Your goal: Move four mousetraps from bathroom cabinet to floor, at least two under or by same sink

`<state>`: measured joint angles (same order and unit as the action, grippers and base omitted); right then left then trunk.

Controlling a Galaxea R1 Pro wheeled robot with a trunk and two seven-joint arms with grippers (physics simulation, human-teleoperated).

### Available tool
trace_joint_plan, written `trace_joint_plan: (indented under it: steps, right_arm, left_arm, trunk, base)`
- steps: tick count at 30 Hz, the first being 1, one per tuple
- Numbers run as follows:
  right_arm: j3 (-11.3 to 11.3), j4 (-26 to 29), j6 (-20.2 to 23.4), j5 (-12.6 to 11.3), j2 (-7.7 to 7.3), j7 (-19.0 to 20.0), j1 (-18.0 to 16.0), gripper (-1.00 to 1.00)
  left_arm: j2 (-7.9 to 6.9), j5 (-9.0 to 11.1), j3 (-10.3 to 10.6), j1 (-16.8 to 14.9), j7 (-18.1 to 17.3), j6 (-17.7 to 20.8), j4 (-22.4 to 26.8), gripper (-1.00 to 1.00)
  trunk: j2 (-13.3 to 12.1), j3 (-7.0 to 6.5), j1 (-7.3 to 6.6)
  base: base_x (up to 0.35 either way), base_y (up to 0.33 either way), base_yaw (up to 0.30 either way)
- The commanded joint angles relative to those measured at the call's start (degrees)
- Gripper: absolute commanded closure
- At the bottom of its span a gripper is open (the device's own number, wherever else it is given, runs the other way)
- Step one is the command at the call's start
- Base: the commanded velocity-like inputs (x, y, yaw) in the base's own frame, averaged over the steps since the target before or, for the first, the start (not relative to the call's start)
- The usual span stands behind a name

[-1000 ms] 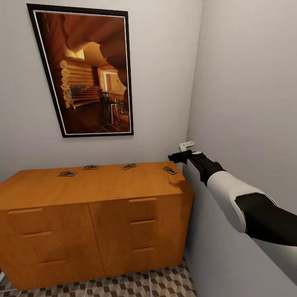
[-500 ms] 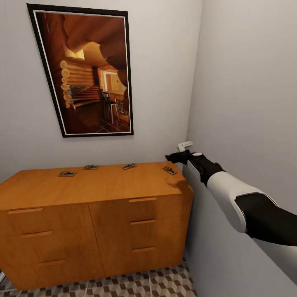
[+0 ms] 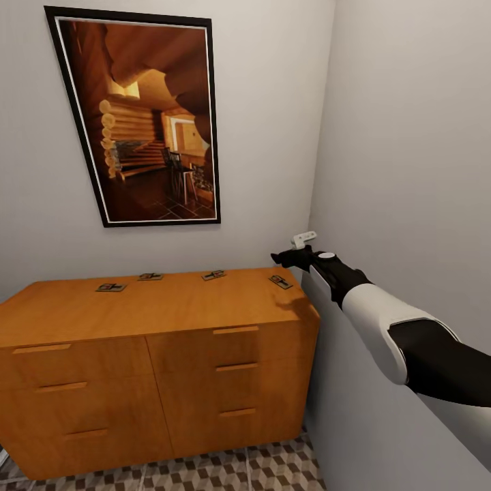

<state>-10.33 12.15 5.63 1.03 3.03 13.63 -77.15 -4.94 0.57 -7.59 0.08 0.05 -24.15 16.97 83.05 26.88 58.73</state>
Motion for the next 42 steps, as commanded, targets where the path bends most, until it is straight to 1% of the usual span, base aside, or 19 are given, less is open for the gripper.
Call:
trace_joint_plan:
  steps: [1,16,22,37,42]
  right_arm:
    - [0.0,0.1,0.3,0.1,0.01,0.1,0.0,-1.00]
    - [0.0,-1.3,0.3,-0.2,-0.02,0.0,0.0,-1.00]
    - [0.0,-3.1,0.3,-0.1,-0.07,-0.3,0.0,-1.00]
    - [0.0,-5.4,0.4,-0.1,-0.15,-0.4,0.0,-1.00]
    - [0.0,-6.7,0.4,-0.1,-0.01,-0.4,0.0,-1.00]
  left_arm:
    - [-0.01,0.1,0.0,0.0,0.0,-0.1,0.1,-1.00]
    - [-0.12,0.0,-0.1,0.0,0.0,-0.1,0.2,-1.00]
    - [-0.08,0.1,-0.1,0.0,0.0,-0.1,0.3,-1.00]
    - [-0.08,0.0,-0.1,0.0,0.0,-0.1,0.1,-1.00]
    - [-0.12,0.1,-0.1,0.0,0.0,-0.1,0.1,-1.00]
  trunk:
    - [0.0,0.05,0.00]
    - [0.0,0.05,0.00]
    - [0.0,0.05,0.00]
    - [0.0,0.05,0.00]
    - [0.0,0.05,0.00]
  base:
    - [0.000,0.000,0.000]
    - [0.000,0.000,0.000]
    - [0.000,0.000,0.000]
    - [0.000,0.000,0.000]
    - [0.132,0.000,0.000]
